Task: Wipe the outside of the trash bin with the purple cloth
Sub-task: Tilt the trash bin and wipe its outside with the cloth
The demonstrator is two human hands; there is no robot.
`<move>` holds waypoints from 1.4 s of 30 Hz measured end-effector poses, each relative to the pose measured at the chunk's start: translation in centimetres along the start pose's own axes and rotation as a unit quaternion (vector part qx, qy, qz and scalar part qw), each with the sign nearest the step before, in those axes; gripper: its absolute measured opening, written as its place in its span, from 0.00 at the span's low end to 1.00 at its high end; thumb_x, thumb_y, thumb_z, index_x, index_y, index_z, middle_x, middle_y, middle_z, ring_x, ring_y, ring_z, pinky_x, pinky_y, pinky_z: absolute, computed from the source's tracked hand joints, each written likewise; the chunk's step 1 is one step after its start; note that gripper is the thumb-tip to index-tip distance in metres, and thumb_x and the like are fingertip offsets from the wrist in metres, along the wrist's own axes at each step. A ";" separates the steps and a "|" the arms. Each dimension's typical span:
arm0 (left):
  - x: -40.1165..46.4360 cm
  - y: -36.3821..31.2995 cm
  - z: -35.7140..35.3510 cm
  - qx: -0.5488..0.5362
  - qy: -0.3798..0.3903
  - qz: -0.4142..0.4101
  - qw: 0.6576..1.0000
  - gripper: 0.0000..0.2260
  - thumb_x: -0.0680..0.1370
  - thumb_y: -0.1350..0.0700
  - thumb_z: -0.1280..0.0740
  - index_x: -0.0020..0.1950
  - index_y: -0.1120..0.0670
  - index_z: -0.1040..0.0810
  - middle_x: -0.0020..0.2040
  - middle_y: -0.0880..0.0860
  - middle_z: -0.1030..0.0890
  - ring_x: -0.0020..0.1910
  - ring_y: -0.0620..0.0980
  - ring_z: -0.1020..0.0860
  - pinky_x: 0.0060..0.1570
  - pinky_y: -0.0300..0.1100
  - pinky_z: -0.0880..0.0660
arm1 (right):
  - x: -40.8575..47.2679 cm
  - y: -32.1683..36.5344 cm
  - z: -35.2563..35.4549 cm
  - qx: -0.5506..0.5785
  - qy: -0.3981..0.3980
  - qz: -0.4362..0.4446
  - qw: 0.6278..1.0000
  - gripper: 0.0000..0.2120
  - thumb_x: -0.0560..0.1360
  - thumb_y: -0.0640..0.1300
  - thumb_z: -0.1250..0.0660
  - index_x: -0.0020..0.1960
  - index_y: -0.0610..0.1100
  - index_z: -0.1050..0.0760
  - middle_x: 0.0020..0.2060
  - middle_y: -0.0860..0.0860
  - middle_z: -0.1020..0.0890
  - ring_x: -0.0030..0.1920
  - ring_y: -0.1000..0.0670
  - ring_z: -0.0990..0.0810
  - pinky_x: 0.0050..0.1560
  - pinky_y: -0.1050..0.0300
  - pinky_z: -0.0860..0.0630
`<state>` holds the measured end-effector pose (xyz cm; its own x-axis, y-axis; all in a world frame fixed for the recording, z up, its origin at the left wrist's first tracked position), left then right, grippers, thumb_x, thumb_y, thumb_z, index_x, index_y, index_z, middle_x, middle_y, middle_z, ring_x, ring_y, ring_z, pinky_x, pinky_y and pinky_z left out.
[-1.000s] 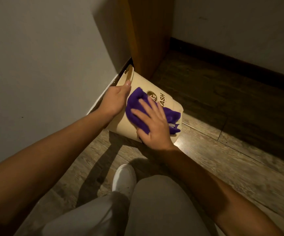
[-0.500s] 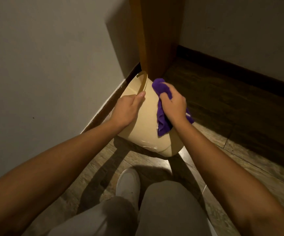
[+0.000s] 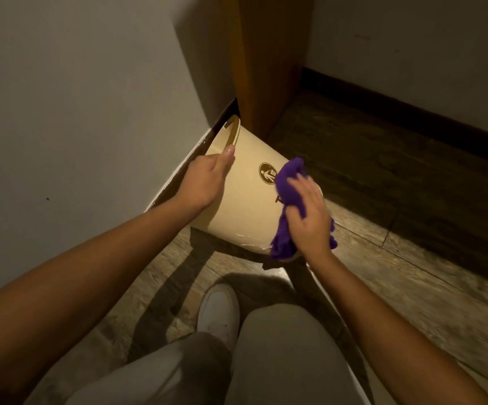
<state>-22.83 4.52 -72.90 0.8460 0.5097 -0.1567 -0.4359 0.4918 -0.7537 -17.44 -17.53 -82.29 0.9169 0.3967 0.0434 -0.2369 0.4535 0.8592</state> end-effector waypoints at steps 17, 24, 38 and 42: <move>1.9 -2.1 -0.4 0.036 0.015 -0.017 0.999 0.29 0.85 0.41 0.46 0.44 0.61 0.17 0.34 0.55 0.21 0.35 0.46 0.23 0.38 0.42 0.29 | -6.0 1.3 -3.5 -0.100 0.113 0.279 0.948 0.28 0.76 0.45 0.37 0.76 0.51 0.32 0.77 0.49 0.29 0.84 0.49 0.50 0.82 0.39 0.53; 2.0 -2.6 0.4 -0.072 0.087 0.079 0.990 0.28 0.80 0.34 0.40 0.64 0.56 0.20 0.55 0.54 0.16 0.55 0.51 0.18 0.57 0.45 0.23 | -0.5 3.1 -0.8 0.059 0.011 0.075 0.995 0.30 0.79 0.40 0.37 0.79 0.56 0.36 0.79 0.58 0.35 0.82 0.53 0.42 0.82 0.43 0.43; -1.0 -3.5 1.2 -0.016 0.058 -0.048 0.997 0.12 0.84 0.49 0.37 0.64 0.51 0.20 0.52 0.45 0.18 0.49 0.35 0.22 0.51 0.42 0.26 | 4.3 5.5 0.7 0.181 -0.073 -0.074 0.978 0.20 0.82 0.44 0.32 0.73 0.51 0.26 0.56 0.65 0.21 0.56 0.66 0.20 0.55 0.66 0.21; -1.0 -3.0 1.1 -0.089 0.027 0.035 0.995 0.13 0.84 0.46 0.40 0.56 0.50 0.18 0.49 0.49 0.15 0.49 0.45 0.17 0.49 0.47 0.23 | 4.9 9.5 1.6 0.186 -0.070 -0.007 0.980 0.21 0.77 0.42 0.26 0.68 0.52 0.25 0.58 0.65 0.21 0.58 0.68 0.22 0.57 0.71 0.24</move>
<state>-22.67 3.29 -69.80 0.8330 0.4966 -0.2441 -0.4373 0.3204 -0.8403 -14.70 -12.54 -73.07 0.9603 0.2679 0.0775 -0.1145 0.1253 0.9855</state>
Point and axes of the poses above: each hand's wrist, its own x-axis towards the middle knuckle, its own z-axis out of the back of the hand, y = z × x, the point moved 3 cm from there along x, towards the middle knuckle
